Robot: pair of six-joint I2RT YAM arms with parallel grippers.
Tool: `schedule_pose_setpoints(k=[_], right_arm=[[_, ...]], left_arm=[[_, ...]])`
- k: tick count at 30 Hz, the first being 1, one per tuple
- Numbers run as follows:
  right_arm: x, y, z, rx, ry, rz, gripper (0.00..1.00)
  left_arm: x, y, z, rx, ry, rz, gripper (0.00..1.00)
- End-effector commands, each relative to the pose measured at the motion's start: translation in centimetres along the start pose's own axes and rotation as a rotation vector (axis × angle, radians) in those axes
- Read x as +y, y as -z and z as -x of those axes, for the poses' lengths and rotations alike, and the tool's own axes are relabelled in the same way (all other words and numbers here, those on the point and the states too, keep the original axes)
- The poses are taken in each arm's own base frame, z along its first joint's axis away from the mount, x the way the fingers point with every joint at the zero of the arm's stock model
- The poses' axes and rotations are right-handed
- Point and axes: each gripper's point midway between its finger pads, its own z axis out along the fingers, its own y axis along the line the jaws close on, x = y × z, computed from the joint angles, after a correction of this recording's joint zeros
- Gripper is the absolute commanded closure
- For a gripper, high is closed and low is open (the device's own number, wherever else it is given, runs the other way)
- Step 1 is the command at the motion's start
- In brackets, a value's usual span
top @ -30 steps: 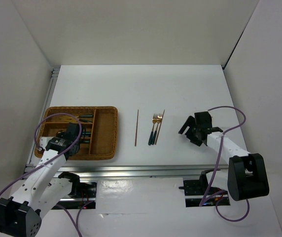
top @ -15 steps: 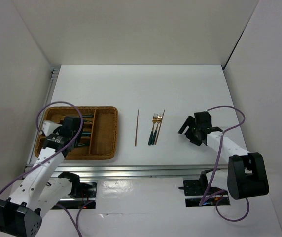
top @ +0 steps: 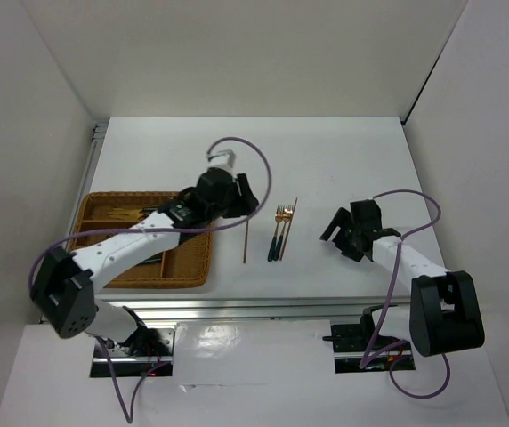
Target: Sort the eating utensils into containers
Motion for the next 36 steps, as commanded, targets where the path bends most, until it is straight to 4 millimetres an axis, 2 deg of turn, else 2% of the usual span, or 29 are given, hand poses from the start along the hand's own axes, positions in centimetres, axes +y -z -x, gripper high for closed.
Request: schedule_pose_setpoints(k=[1, 2, 4, 5, 7, 9, 12, 18, 25, 31, 36], right_arm=[[-0.1, 0.5, 0.9, -0.041, 0.002, -0.006, 0.14], [-0.2, 0.5, 1.1, -0.047, 0.002, -0.013, 0.14], [-0.4, 0.7, 1.1, -0.052, 0.002, -0.021, 0.14], [-0.4, 0.7, 1.1, -0.052, 0.002, -0.021, 0.14], [-0.5, 0.8, 1.2, -0.058, 0.002, -0.028, 0.14], [-0.5, 0.8, 1.2, -0.058, 0.002, -0.028, 0.14], [-0.6, 0.8, 1.3, -0.064, 0.002, -0.034, 0.14], [-0.6, 0.8, 1.3, -0.064, 0.002, -0.034, 0.14], [-0.8, 0.7, 1.1, -0.057, 0.002, -0.041, 0.14], [-0.9, 0.5, 1.0, -0.05, 0.002, -0.047, 0.14], [-1.0, 0.4, 0.9, -0.05, 0.002, -0.047, 0.14]], left_arm=[[-2.4, -2.0, -2.6, 0.045, -0.177, -0.022, 0.35], [-1.5, -3.5, -4.9, 0.113, -0.214, 0.018, 0.35], [-1.7, -4.7, -5.9, 0.141, -0.238, 0.048, 0.37], [-0.6, -5.9, -7.6, 0.191, -0.253, 0.088, 0.39], [-1.0, -6.8, -8.7, 0.213, -0.273, 0.097, 0.4], [-0.3, -7.9, -10.5, 0.257, -0.292, 0.123, 0.43], [0.0, -8.5, -11.7, 0.291, -0.308, 0.141, 0.45], [-0.3, -9.4, -13.3, 0.338, -0.326, 0.125, 0.48], [-0.9, -10.0, -13.8, 0.349, -0.339, 0.11, 0.49], [-0.2, -10.7, -14.8, 0.384, -0.351, 0.14, 0.49], [-0.4, -10.9, -15.0, 0.392, -0.348, 0.132, 0.49]])
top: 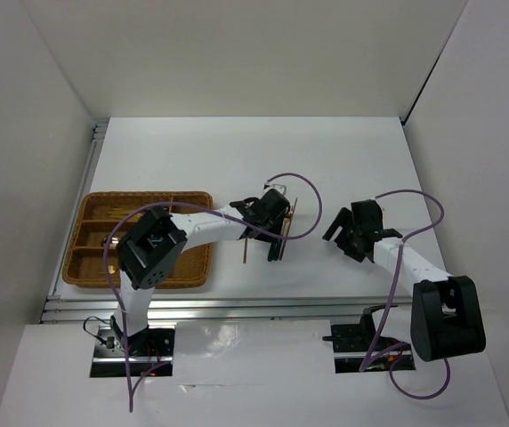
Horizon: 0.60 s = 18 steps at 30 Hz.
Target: Sort the eating utensils into containers
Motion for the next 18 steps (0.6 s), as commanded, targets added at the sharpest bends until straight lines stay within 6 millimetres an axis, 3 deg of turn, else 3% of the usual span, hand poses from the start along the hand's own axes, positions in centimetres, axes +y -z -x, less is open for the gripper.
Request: schedule_pose_setpoints(k=[1, 9, 18], right_arm=[[-0.5, -0.1, 0.3, -0.017, 0.001, -0.018, 0.14], [-0.6, -0.2, 0.2, -0.011, 0.002, -0.024, 0.14], [-0.6, -0.2, 0.2, -0.011, 0.002, -0.024, 0.14]], left_arm=[[-1.1, 0.2, 1.1, -0.012, -0.027, -0.026, 0.49], [-1.5, -0.5, 0.4, 0.008, -0.059, -0.005, 0.5], [0.1, -1.5, -0.6, 0.057, -0.065, 0.121, 0.59]])
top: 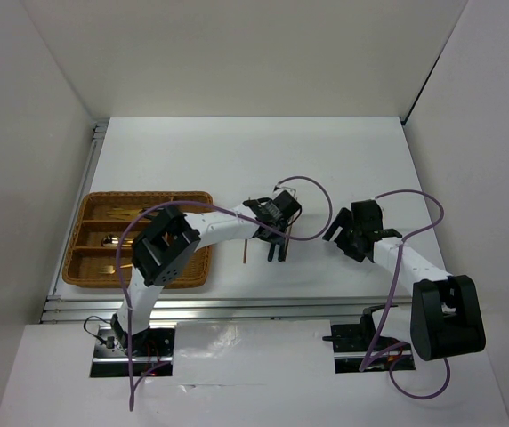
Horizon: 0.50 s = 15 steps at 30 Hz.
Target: Sort the eating utensils into containers
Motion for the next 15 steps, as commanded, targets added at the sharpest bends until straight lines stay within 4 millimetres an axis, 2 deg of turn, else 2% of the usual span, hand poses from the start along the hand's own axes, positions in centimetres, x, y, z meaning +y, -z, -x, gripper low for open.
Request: schedule_pose_setpoints(k=[1, 4, 8, 11, 12, 15], right_arm=[[-0.6, -0.2, 0.2, -0.013, 0.002, -0.021, 0.14], [-0.6, -0.2, 0.2, -0.013, 0.002, -0.021, 0.14], [-0.6, -0.2, 0.2, -0.013, 0.002, -0.021, 0.14], [-0.6, -0.2, 0.2, -0.013, 0.002, -0.021, 0.14], [-0.3, -0.1, 0.5, -0.02, 0.002, -0.015, 0.14], [-0.3, -0.1, 0.6, -0.02, 0.001, -0.015, 0.14]], left_arm=[[0.9, -0.3, -0.3, 0.018, -0.005, 0.061, 0.59], [0.9, -0.6, -0.6, 0.025, 0.002, 0.066, 0.62], [1.3, -0.6, -0.6, 0.02, 0.02, 0.089, 0.71], [1.8, 0.3, -0.8, 0.012, 0.045, 0.097, 0.74], [1.2, 1.5, 0.5, -0.033, 0.087, 0.067, 0.74], [3.0, 3.2, 2.0, -0.106, 0.172, 0.094, 0.77]])
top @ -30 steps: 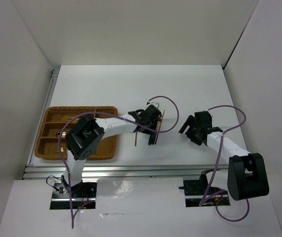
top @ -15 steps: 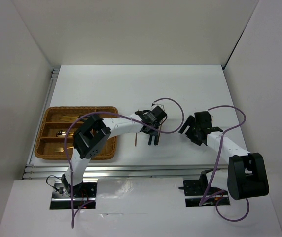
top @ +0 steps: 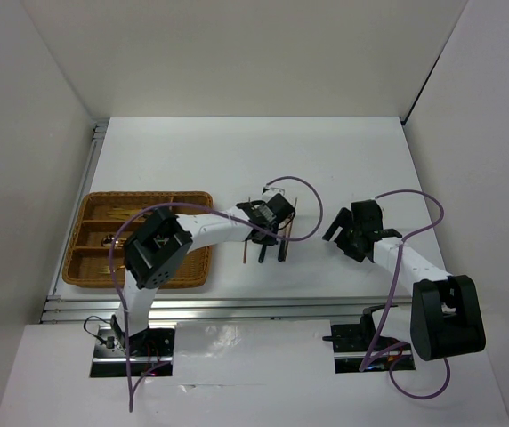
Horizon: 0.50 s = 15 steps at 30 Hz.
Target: Sort the eating utensils into containers
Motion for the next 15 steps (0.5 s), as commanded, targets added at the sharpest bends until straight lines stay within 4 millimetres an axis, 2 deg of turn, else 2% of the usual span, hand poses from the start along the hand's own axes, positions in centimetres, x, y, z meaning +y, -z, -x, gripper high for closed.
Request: schedule_pose_setpoints(k=[1, 2, 4, 5, 6, 7, 8, 9, 10, 11, 12, 13, 14, 15], right_arm=[[-0.3, -0.1, 0.5, -0.02, 0.001, -0.014, 0.14], [-0.3, -0.1, 0.5, -0.02, 0.001, -0.014, 0.14], [-0.3, -0.1, 0.5, -0.02, 0.001, -0.014, 0.14], [-0.3, -0.1, 0.5, -0.02, 0.001, -0.014, 0.14], [-0.3, -0.1, 0.5, -0.02, 0.001, -0.014, 0.14], [-0.1, 0.0, 0.4, -0.014, 0.002, -0.008, 0.14], [-0.1, 0.0, 0.4, -0.014, 0.002, -0.007, 0.14], [-0.1, 0.0, 0.4, -0.014, 0.002, -0.007, 0.14], [0.0, -0.1, 0.6, -0.02, 0.001, -0.001, 0.14], [0.0, -0.1, 0.6, -0.021, 0.001, -0.001, 0.14], [0.1, 0.0, 0.5, -0.015, 0.001, 0.005, 0.14], [0.1, 0.0, 0.5, -0.014, 0.001, 0.006, 0.14], [0.0, -0.2, 0.4, -0.008, 0.002, 0.0, 0.14], [0.2, -0.2, 0.5, -0.014, 0.001, 0.005, 0.14]], left_arm=[[2.1, 4.2, 3.7, -0.134, 0.146, 0.014, 0.77], [3.5, 4.8, 4.5, -0.162, 0.188, 0.038, 0.77], [4.9, 6.2, 5.6, -0.201, 0.293, 0.034, 0.77], [6.9, 7.7, 6.3, -0.24, 0.362, 0.039, 0.77], [7.6, 8.5, 7.0, -0.268, 0.416, 0.014, 0.77], [9.0, 8.3, 5.6, -0.259, 0.474, 0.019, 0.77], [10.6, 8.9, 6.2, -0.295, 0.539, 0.017, 0.77], [11.1, 11.5, 7.3, -0.358, 0.602, -0.041, 0.77], [11.8, 12.4, 7.9, -0.406, 0.691, -0.068, 0.77], [13.4, 12.0, 6.3, -0.407, 0.734, -0.039, 0.77], [14.9, 12.5, 6.1, -0.434, 0.792, -0.021, 0.77], [16.6, 14.0, 5.9, -0.482, 0.853, 0.012, 0.77], [17.9, 14.2, 5.2, -0.492, 0.961, 0.036, 0.77], [20.0, 13.9, 3.7, -0.489, 1.023, 0.1, 0.77]])
